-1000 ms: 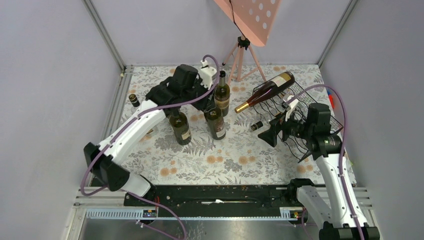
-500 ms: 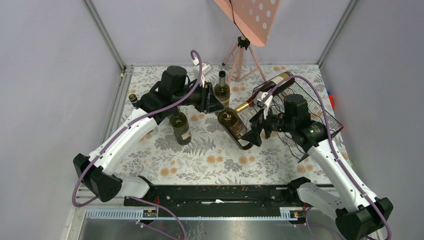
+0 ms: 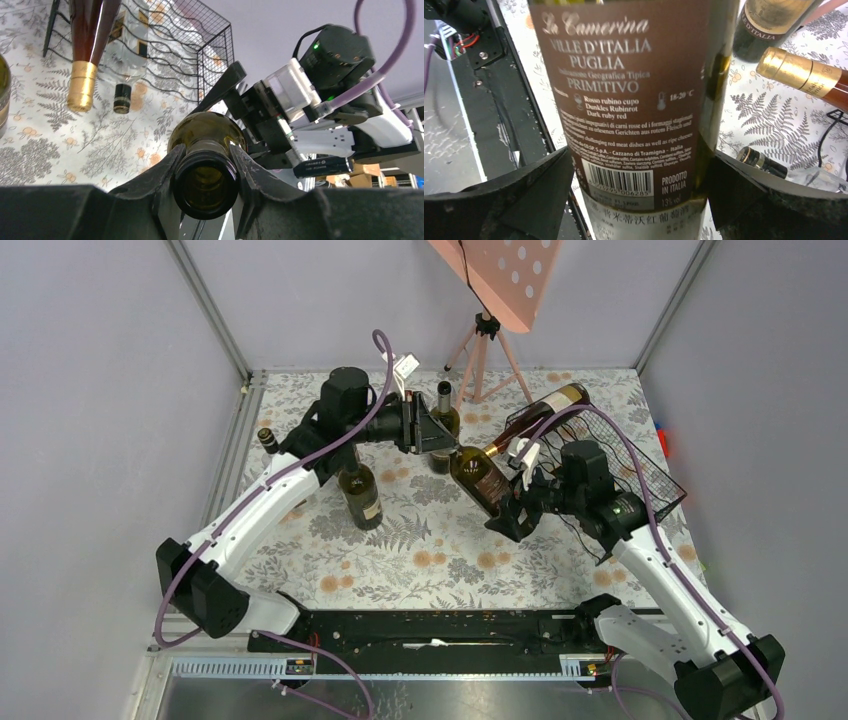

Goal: Put the wine bottle on the wine rack

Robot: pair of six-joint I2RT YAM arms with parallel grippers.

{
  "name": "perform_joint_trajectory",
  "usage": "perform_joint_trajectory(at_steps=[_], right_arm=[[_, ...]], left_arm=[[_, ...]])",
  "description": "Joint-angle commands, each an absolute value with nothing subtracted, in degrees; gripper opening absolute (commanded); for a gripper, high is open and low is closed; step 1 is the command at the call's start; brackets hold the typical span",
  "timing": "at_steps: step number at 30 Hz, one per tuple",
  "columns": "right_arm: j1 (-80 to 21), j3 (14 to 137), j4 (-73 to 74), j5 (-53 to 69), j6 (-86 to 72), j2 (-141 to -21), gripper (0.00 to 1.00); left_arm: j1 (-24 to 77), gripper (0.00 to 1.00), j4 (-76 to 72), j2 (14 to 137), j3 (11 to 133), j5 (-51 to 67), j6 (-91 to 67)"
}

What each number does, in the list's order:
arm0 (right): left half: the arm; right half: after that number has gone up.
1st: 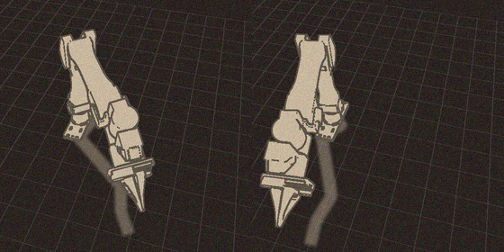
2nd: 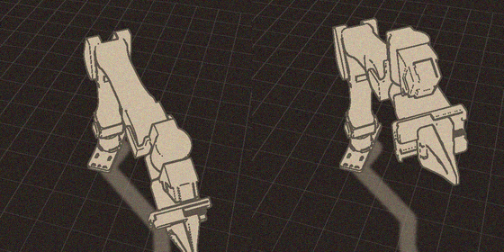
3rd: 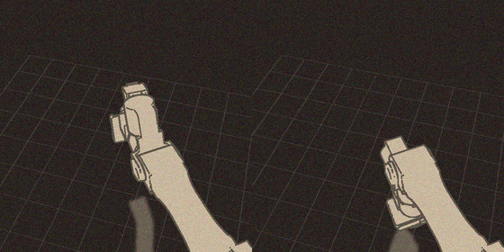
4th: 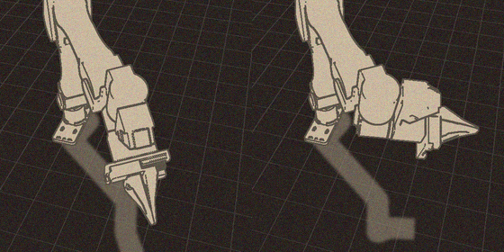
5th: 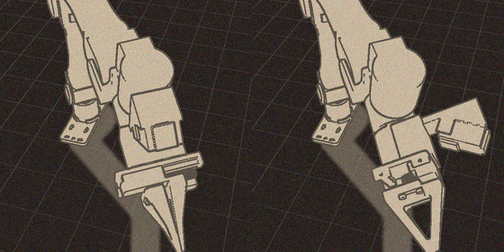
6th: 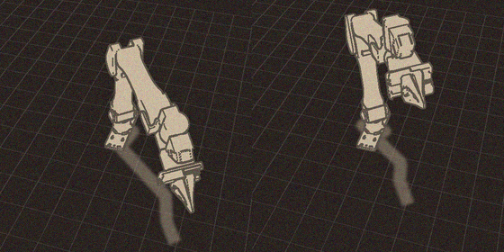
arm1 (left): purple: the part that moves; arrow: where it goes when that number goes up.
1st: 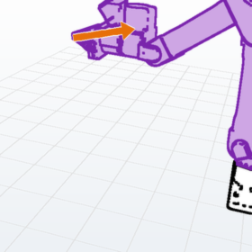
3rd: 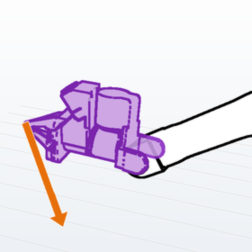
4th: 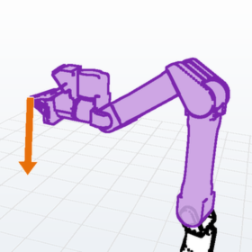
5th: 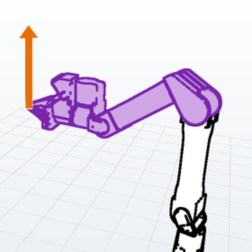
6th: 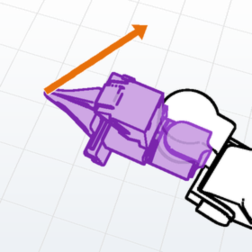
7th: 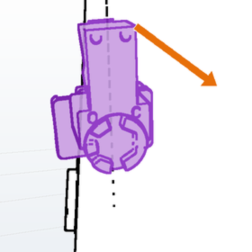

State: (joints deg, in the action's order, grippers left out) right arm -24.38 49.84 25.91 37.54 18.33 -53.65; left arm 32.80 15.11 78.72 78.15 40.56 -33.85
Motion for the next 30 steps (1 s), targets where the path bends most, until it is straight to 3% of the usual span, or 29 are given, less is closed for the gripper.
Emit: perform_joint_trajectory(at_steps=[1,5,8,10,14,16,18,20,23,26,30], right_arm=[[-25.1,48.9,24.5,35.8,19.9,-52.3,0.99],[-25.1,48.1,23.9,35.0,19.8,-51.9,0.98],[-25.1,48.1,24.0,35.3,19.9,-51.9,0.87],[-25.2,48.3,24.5,35.1,20.0,-51.7,0.75],[-25.1,48.1,25.5,34.9,21.4,-51.0,0.37],[-25.1,48.0,26.4,35.6,21.8,-50.7,0.14],[-25.1,47.7,27.7,36.1,23.0,-49.7,0.00],[-25.1,47.6,29.7,37.2,24.8,-48.9,0.00],[-25.1,48.3,35.8,40.5,27.4,-48.9,0.00],[-25.1,48.1,40.7,42.5,29.9,-50.0,0.00],[-25.1,47.6,46.1,45.9,32.8,-52.6,0.00]], left_arm=[[31.9,0.00,0.5,77.6,77.9,45.5,-41.6],[31.6,0.00,-2.4,77.8,76.4,46.4,-43.6],[31.3,0.00,-2.7,77.7,75.6,46.1,-43.6],[31.1,0.00,-3.1,77.5,75.0,46.3,-44.1],[30.4,0.00,-2.4,76.8,74.5,46.6,-42.8],[30.1,0.14,-1.0,76.1,74.1,46.6,-40.8],[30.1,0.36,2.5,75.3,74.5,46.4,-36.4],[30.1,0.58,6.9,74.2,75.3,46.0,-30.1],[30.1,0.80,14.1,72.4,77.1,45.4,-18.1],[30.3,0.91,21.2,70.4,78.5,45.3,-5.0],[34.1,0.95,31.2,68.0,79.5,44.5,16.7]])
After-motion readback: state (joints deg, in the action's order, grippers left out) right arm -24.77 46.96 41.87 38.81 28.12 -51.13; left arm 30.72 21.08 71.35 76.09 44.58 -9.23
